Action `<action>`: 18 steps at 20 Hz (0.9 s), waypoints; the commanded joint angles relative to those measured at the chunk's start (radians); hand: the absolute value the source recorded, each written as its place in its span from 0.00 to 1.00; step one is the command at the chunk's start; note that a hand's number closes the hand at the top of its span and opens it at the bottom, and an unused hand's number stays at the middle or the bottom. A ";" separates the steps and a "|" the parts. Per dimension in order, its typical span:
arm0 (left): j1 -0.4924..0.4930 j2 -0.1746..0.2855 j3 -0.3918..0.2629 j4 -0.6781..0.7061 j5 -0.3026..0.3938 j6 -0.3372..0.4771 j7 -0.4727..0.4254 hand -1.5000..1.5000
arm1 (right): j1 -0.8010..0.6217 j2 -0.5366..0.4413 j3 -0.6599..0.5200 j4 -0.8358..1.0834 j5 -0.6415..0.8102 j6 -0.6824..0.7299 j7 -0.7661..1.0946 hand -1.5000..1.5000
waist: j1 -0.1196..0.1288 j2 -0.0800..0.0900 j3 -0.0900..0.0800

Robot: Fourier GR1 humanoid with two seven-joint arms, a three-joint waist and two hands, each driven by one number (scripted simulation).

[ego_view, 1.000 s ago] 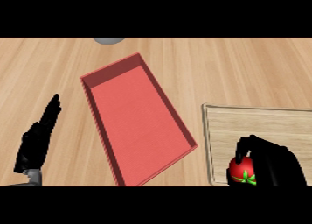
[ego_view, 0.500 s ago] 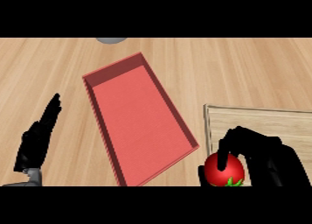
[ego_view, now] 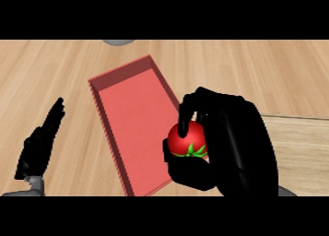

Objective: Pick the tomato from the tray and place it in the cardboard box

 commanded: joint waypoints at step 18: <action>-0.060 -0.019 0.008 0.135 -0.020 -0.004 -0.100 0.50 | -0.420 0.001 0.060 1.019 -0.378 -0.504 -0.090 0.00 | 0.018 0.010 0.000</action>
